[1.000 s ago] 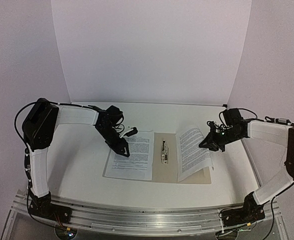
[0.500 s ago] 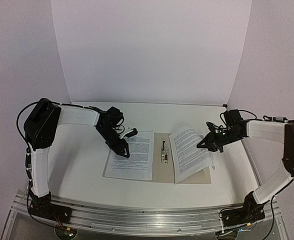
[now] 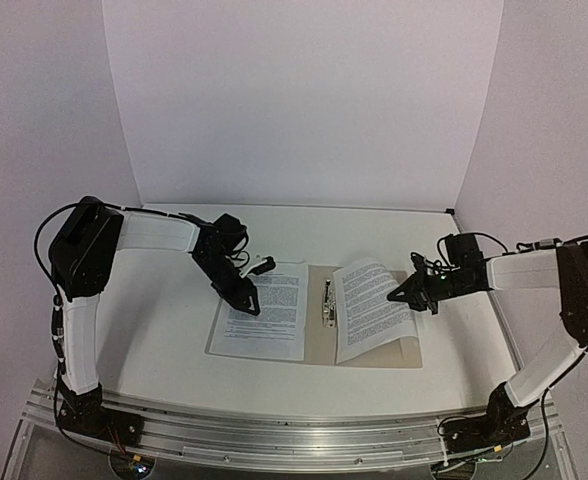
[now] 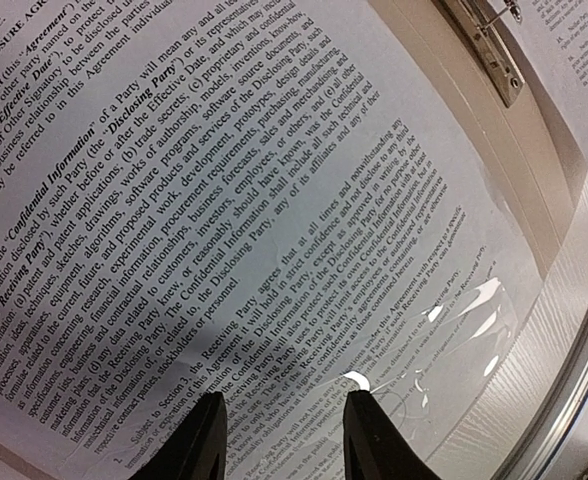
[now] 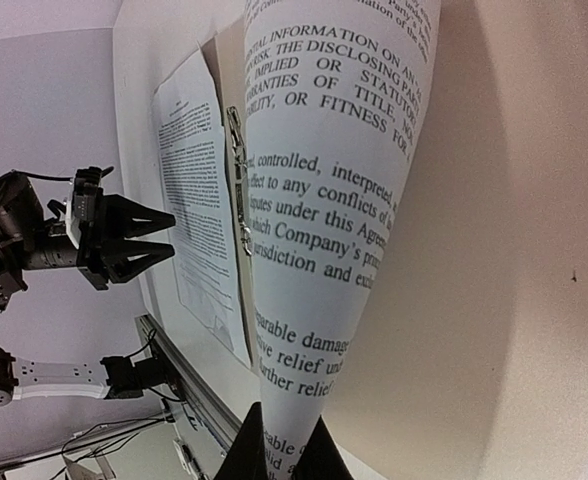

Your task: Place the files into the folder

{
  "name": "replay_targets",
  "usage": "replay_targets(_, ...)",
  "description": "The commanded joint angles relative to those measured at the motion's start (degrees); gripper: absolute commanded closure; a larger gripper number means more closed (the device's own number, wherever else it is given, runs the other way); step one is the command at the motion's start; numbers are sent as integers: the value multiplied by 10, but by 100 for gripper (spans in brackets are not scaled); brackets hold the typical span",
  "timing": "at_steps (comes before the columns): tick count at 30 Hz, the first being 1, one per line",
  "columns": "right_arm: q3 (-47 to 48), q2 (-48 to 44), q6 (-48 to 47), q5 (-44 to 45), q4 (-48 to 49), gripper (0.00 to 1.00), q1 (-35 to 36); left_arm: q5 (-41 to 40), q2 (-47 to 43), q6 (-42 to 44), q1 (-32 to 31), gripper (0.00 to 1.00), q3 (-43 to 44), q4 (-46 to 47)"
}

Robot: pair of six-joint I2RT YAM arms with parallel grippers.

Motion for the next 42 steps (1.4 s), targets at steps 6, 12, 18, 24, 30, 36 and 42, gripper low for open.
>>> replay_targets(6, -25, 13, 53, -15, 101, 91, -3, 1, -1, -9, 0, 59, -5, 16)
replay_targets(12, -29, 33, 61, -17, 128, 92, -3, -1, -1, -7, 0, 59, -5, 16)
replay_targets(18, -29, 61, 58, -21, 138, 91, -3, -3, -1, -7, 0, 59, -6, 16)
replay_targets(24, -34, 73, 67, -22, 154, 91, 0, -2, -1, -8, 0, 59, -6, 17)
replay_targets(30, -49, 78, 107, -41, 211, 91, 4, -3, 1, -7, 0, 59, -7, 18)
replay_targets(36, -64, 54, 160, -59, 286, 91, 4, -2, -1, -9, 0, 59, -12, 21)
replay_targets(42, -80, 29, 171, -56, 301, 91, 5, -1, -2, -6, 0, 59, -13, 22)
